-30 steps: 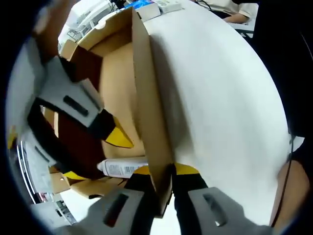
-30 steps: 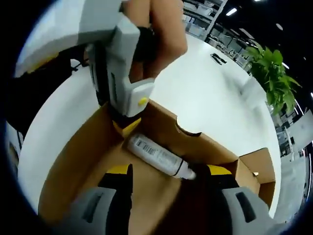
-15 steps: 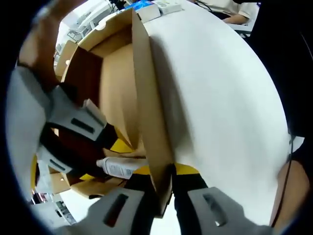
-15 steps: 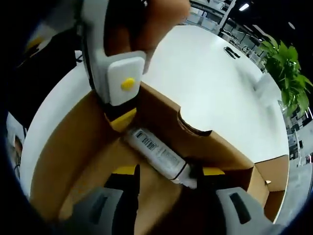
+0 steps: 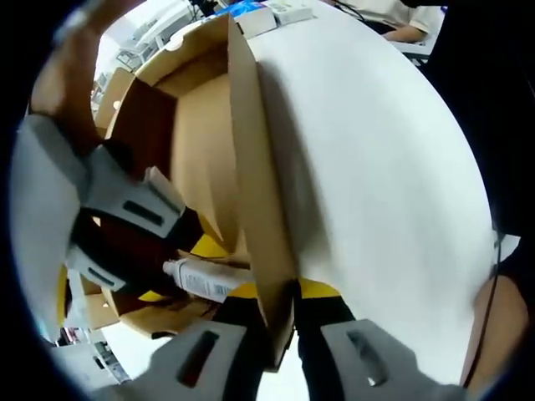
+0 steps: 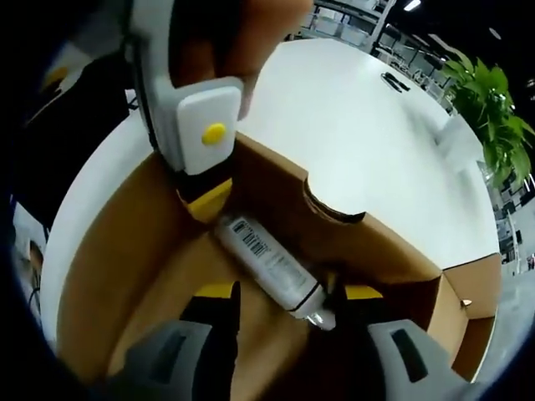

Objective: Operate the shoe box by opening the lid, removing the specified soft item, and placing it in the target area until the item is outside and the box remains undamaged.

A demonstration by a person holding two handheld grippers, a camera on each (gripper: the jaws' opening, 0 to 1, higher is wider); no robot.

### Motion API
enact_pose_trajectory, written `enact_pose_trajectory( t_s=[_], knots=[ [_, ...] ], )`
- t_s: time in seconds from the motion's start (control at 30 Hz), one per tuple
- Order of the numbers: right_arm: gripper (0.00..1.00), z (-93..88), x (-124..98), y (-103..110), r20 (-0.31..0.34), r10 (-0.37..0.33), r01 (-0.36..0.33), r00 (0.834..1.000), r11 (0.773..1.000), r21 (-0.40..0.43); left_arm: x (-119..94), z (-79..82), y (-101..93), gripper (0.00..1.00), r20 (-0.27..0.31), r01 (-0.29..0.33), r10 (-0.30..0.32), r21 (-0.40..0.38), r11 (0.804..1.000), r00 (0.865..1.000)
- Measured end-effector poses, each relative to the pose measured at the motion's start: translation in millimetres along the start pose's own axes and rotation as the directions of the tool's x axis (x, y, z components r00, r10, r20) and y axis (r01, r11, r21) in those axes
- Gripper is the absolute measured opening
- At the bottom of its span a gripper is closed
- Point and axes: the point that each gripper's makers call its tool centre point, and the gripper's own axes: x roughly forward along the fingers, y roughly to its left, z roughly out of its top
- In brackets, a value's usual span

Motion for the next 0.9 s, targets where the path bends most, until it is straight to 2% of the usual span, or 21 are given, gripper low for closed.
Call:
enact_pose_trajectory(
  t_s=[0.4,0.53,0.8,0.9],
  knots=[
    [0.4,-4.8,2.5,1.8,-0.005,0.014,-0.014,1.0,1.0,0.015,0.1,-0.3,1.2,0.09,-0.001,0.0,0.0,0.001,1.0,1.0],
    [0.32,-11.1,0.2,6.3,-0.021,0.025,-0.024,0.999,0.999,0.031,0.3,0.1,-0.4,0.09,-0.002,0.0,0.0,0.002,1.0,1.0],
    [0.3,-10.8,-0.3,7.1,0.009,0.021,-0.021,1.0,0.999,0.039,0.2,1.1,-2.7,0.09,-0.005,-0.001,0.001,0.0,1.0,1.0],
    [0.29,-13.6,-1.9,8.1,0.02,0.017,-0.018,1.0,0.997,0.077,0.2,1.4,-3.5,0.09,-0.005,-0.002,0.002,0.0,1.0,1.0]
  ],
)
